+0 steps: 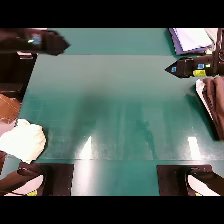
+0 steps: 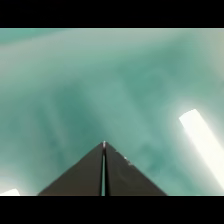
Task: Fold the shirts.
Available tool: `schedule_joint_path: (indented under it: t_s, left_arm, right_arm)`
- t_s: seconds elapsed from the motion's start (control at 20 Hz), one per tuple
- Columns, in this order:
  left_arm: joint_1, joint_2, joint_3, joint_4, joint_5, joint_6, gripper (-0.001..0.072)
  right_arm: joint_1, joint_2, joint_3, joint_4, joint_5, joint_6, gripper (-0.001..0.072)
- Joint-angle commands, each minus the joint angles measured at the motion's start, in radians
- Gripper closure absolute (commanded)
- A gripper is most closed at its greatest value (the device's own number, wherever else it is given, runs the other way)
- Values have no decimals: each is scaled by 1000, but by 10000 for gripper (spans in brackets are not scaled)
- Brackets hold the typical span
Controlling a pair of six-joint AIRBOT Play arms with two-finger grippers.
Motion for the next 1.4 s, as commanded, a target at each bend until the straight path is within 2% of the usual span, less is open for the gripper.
schedule_joint_path:
  t_s: [0.0,0.15,0.2,0.25,0.3,0.6,0.7,0.8,0.85,0.9,0.95,1.0,1.05,1.2,1.35]
  left_arm:
    - [154,124,-99,165,-218,0,683]
    - [303,264,-291,259,-310,-1,681]
    - [341,290,-354,295,-344,0,608]
    - [369,300,-422,335,-372,-9,286]
    - [386,299,-478,363,-393,-30,84]
    - [402,298,-881,488,-234,-64,86]
    - [402,298,-946,496,-220,-71,87]
    - [402,298,-955,496,-230,-120,88]
    - [402,298,-955,496,-233,-139,156]
    - [402,298,-954,496,-242,-141,366]
    - [402,298,-954,496,-248,-141,492]
    - [402,298,-950,496,-251,-141,653]
    - [402,298,-929,495,-257,-141,684]
    - [401,298,-729,433,-294,-138,685]
    - [401,298,-402,239,-314,-128,686]
  right_arm:
    - [1,0,0,0,10,0,696]
    - [1,0,0,0,10,0,696]
    - [1,0,0,0,10,0,696]
    - [1,0,0,0,10,0,696]
    - [1,0,0,0,9,0,696]
    - [1,0,0,0,11,0,696]
    - [1,0,0,0,11,0,696]
    - [1,0,0,-1,7,0,696]
    - [1,0,0,0,6,0,696]
    - [1,0,0,0,6,0,696]
    - [1,0,0,0,5,0,696]
    - [1,0,0,0,2,0,695]
    - [1,0,0,0,-3,0,696]
    - [0,0,51,0,-2,0,696]
    - [0,0,178,0,1,0,696]
